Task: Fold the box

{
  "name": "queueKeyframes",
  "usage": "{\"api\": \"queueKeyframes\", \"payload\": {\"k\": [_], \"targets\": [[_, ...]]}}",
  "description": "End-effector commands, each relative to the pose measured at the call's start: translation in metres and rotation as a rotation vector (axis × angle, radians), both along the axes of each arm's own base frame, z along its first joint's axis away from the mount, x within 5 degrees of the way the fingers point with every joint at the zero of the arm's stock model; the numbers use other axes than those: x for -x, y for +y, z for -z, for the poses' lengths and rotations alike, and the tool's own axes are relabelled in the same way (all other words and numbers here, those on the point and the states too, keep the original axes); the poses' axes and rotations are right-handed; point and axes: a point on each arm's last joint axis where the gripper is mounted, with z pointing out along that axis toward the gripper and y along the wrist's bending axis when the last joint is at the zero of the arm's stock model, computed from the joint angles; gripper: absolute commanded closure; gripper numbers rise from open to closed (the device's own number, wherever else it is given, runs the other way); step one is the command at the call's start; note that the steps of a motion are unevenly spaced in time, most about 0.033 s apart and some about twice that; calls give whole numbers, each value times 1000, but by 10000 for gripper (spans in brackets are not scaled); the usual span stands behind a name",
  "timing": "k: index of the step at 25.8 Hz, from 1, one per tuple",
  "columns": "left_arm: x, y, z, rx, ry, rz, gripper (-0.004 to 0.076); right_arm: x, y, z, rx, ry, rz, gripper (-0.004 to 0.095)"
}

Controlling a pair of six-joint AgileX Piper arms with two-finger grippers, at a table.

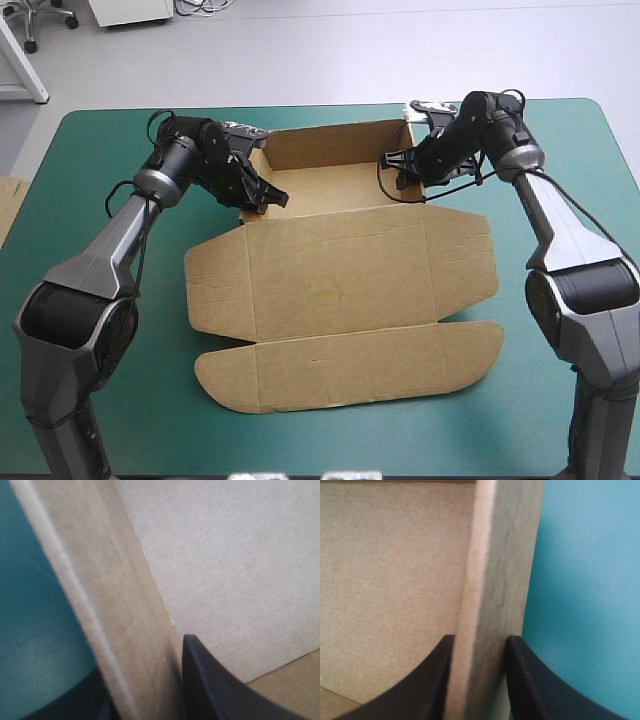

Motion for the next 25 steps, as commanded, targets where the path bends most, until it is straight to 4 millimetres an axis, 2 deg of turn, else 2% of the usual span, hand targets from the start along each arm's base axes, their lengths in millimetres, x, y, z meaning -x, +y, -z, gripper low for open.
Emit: {"api": "queueKeyframes", "payload": {"k": [1, 3, 6, 7, 14, 20, 25], "targets": [[1, -2, -23, 33, -94, 11, 542, 6, -5, -35, 6, -123, 17, 919], [-3, -1, -17, 8, -101, 10, 597, 5, -6, -31, 26, -113, 17, 919], [-8, -2, -13, -39, -135, 19, 722, 3, -1, -27, 58, -124, 10, 918], [-9, -2, -13, -63, -152, 25, 732, 3, 1, -24, 56, -118, 6, 918], [-4, -16, -13, -197, -204, 85, 734, 0, 17, -5, 73, -72, -26, 918], [-1, -19, -12, -240, -202, 74, 734, 2, 16, -5, 163, -75, -41, 918], [-4, -19, 1, -263, -150, 78, 734, 3, 14, -4, 192, -61, -44, 918]]}}
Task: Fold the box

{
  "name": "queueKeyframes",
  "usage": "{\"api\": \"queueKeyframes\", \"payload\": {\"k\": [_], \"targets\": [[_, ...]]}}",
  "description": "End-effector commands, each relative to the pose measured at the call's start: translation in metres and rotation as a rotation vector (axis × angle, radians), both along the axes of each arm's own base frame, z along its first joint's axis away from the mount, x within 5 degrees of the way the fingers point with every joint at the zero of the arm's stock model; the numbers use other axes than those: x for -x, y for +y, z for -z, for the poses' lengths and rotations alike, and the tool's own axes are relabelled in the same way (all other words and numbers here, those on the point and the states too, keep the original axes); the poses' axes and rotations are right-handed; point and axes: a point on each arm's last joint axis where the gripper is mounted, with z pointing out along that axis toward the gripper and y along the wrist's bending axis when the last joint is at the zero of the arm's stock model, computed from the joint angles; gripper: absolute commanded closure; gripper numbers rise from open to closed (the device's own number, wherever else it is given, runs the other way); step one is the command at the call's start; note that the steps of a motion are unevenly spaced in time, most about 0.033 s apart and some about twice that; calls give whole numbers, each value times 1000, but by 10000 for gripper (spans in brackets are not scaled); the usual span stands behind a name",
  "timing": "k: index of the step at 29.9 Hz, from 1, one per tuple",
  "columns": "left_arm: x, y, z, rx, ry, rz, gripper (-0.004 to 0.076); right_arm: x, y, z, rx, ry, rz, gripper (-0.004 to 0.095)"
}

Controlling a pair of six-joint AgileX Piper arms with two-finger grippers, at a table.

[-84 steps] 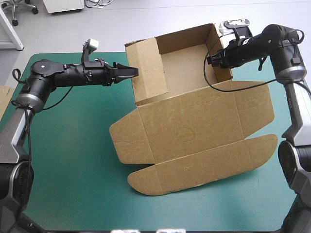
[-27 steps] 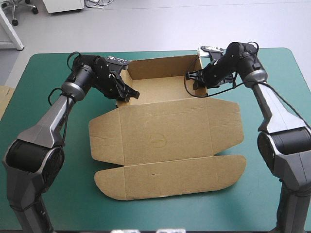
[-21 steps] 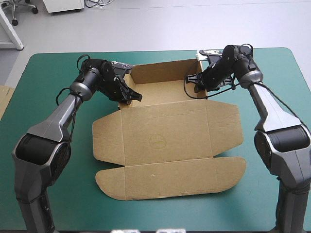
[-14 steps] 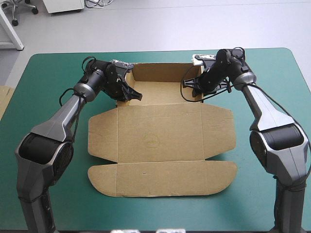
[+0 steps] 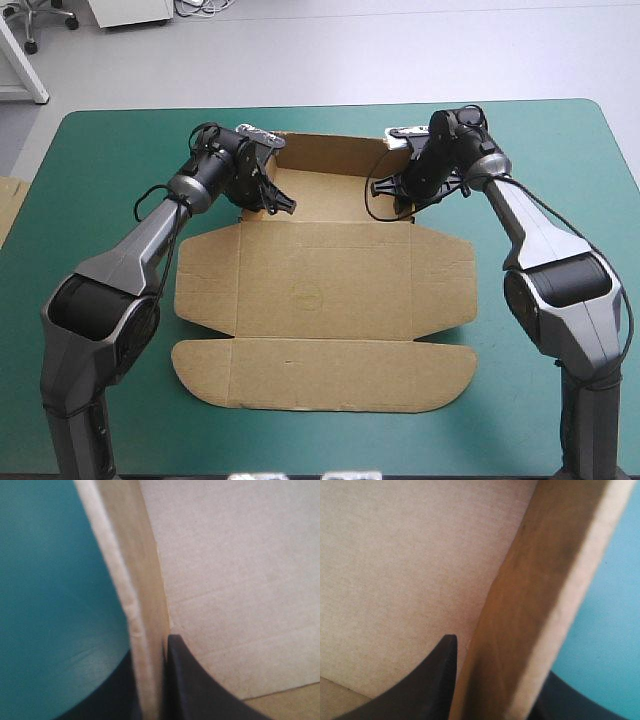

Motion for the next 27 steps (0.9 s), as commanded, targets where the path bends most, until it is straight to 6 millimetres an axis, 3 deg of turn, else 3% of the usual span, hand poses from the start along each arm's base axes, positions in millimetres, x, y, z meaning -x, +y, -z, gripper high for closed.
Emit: {"api": "queueKeyframes", "payload": {"k": [1, 12, 27], "targets": [[7, 1, -22, -59, -39, 61, 734, 5, -8, -43, 5, -144, 0, 918], [3, -6, -17, 40, -44, 31, 734, 4, -8, -44, 10, -147, 4, 923], [-8, -15, 1, 134, -45, -68, 734, 0, -24, -39, 160, -161, 49, 922]]}}
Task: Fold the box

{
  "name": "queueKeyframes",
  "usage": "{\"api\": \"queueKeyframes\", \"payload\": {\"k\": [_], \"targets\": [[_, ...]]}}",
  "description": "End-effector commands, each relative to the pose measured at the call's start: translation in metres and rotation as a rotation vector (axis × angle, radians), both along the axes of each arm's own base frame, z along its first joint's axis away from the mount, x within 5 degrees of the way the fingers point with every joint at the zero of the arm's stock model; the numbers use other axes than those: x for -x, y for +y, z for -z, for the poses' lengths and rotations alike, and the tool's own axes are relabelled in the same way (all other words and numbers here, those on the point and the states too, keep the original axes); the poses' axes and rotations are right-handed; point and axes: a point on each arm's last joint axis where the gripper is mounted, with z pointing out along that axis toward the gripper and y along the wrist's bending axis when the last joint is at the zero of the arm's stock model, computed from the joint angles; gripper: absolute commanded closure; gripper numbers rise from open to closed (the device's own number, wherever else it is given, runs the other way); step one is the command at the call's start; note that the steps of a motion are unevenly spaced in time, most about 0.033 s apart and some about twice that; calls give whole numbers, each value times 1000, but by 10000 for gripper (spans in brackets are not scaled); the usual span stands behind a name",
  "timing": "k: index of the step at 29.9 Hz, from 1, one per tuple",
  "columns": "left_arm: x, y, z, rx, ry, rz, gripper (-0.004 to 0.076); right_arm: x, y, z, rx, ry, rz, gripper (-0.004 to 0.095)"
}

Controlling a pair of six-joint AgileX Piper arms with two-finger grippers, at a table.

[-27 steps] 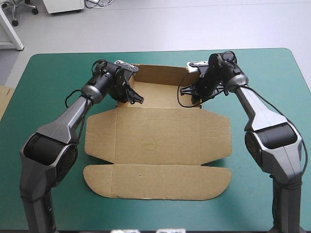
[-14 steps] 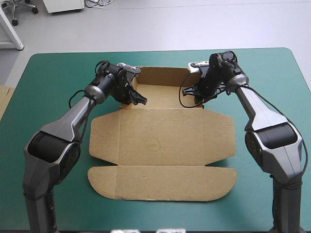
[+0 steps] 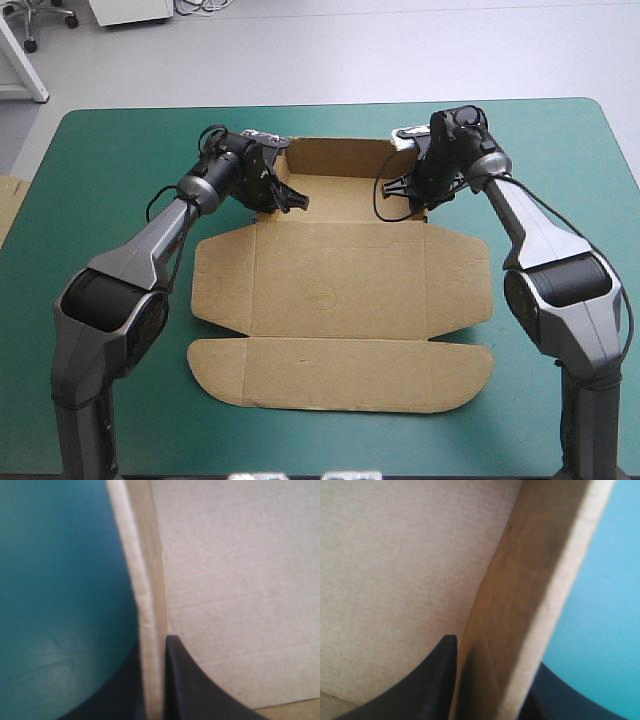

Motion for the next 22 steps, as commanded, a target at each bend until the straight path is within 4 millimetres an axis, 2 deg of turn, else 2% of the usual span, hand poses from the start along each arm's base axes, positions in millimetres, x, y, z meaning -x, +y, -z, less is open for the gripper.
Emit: {"api": "queueKeyframes", "payload": {"k": [1, 5, 8, 16, 19, 22], "targets": [[0, -1, -17, 1, -72, 20, 734, 1, -12, -39, 38, -148, 16, 922], [-6, -3, -8, 12, -82, -23, 734, -4, -7, -29, 11, -138, 14, 922], [-7, -5, 0, 12, -56, -25, 734, -7, -5, -14, 13, -88, 13, 922], [-8, -7, 8, 24, -37, -20, 734, -9, -4, -12, 6, -96, 14, 917], [-8, -7, 7, 27, -39, -20, 732, -9, -4, -12, 3, -95, 10, 830], [-8, -7, 6, 31, -41, -23, 676, -8, -2, -12, -25, -90, 5, 660]]}}
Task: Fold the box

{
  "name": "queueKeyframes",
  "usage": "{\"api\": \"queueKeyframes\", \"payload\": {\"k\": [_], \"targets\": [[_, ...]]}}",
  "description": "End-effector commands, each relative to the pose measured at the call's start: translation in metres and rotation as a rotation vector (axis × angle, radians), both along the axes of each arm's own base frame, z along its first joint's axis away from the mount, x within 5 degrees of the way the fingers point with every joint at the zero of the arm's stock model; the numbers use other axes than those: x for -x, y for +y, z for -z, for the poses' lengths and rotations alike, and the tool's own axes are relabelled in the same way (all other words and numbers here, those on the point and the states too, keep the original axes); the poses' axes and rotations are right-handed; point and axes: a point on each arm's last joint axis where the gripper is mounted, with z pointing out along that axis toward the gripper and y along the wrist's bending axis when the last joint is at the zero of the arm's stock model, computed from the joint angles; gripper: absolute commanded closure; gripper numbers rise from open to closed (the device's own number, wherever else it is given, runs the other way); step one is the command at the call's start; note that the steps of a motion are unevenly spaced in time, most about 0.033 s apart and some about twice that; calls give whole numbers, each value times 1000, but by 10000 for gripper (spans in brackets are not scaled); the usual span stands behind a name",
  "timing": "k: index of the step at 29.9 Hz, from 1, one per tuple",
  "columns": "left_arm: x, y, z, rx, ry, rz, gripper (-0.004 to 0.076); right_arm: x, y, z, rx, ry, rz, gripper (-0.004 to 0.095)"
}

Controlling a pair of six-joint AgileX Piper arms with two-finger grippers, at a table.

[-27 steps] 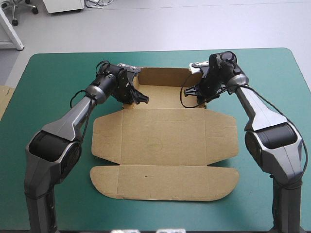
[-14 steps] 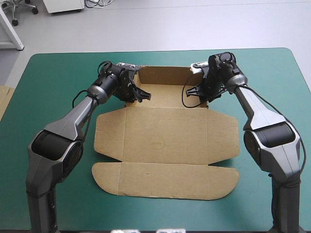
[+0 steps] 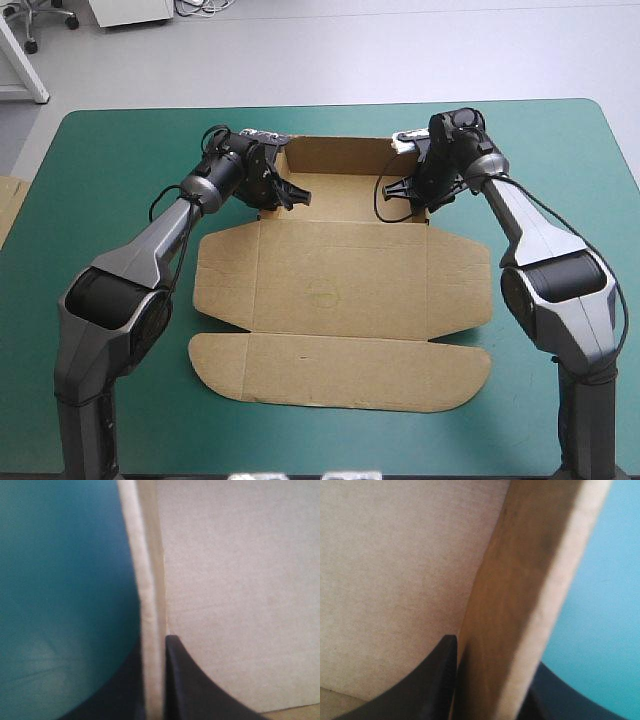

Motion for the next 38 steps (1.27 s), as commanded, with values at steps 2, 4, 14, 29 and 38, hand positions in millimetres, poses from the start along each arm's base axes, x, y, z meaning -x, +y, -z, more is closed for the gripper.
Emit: {"api": "queueKeyframes", "payload": {"k": [2, 4, 14, 29, 38], "targets": [[-2, -4, -5, 10, -51, 38, 587, -2, -1, -26, -47, -111, 5, 557], [-2, -3, -5, 6, -42, 38, 463, -1, -1, -28, -55, -113, 5, 473], [-3, -8, -27, 73, -76, 29, 210, 8, -2, -67, -101, -220, 6, 440], [-2, -13, -69, 127, -120, 78, 210, 16, -6, -102, -92, -260, -11, 438], [4, -7, -82, 87, -146, 95, 210, 21, -14, -112, -39, -296, -9, 368]]}}
